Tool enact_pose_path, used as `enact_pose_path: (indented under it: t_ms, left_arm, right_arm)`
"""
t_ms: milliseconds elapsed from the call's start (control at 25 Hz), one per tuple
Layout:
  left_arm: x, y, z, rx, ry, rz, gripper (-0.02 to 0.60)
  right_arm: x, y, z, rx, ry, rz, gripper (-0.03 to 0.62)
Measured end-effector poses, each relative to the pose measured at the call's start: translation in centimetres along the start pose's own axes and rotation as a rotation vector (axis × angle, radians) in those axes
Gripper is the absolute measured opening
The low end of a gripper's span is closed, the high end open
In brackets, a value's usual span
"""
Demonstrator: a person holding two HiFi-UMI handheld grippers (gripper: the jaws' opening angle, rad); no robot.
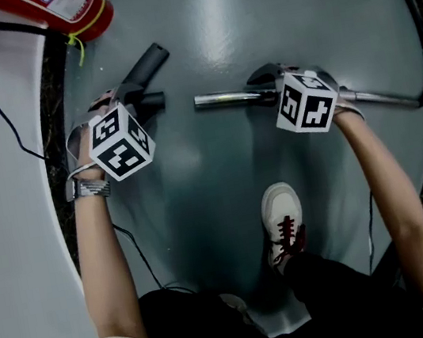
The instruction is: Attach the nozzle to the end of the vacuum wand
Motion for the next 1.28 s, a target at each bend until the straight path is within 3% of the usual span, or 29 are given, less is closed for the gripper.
enact_pose_path:
  t_ms: [400,680,880,1120,1280]
  left_arm:
    - [-1.5,0.2,-0.2,-0.037,0.008,-0.006,0.218]
    - [-2.6,0.1,-0.3,-0.098,0.043,-0.073,0.225]
    - [-2.4,-0.4,-0.3,-0.109,0.054,-0.054,0.206]
    - [-2.0,-1.6,0.1,-0.101,0.039,-0.012,0.198]
    - [-1.5,-1.7,0.0,-0.053,-0.019,-0.015,0.193]
  right_arm:
    - [-1.1,0.8,-0.1,0.009,0.028,-0.021,0.173]
    - [-2.1,0.9,-0.2,0.045,0.088,-0.002,0.173]
    - [-2.3,1.0,0.1,0.026,0.092,-0.026,0.17]
    - [-1.7,0.8,-0.2,0.039,0.096,-0.024,0.169]
    - [-0.8,0.7,-0.7,0.029,0.084,-0.031,0.169]
Point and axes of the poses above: the fingertips, and each gripper's own axes: x backward along the fingers, y to its left, z out of its underside, the point moved 4 cm from there along x, backward along the fingers, and after that the axes turned 8 degrees about z, right-handed, at the moved point
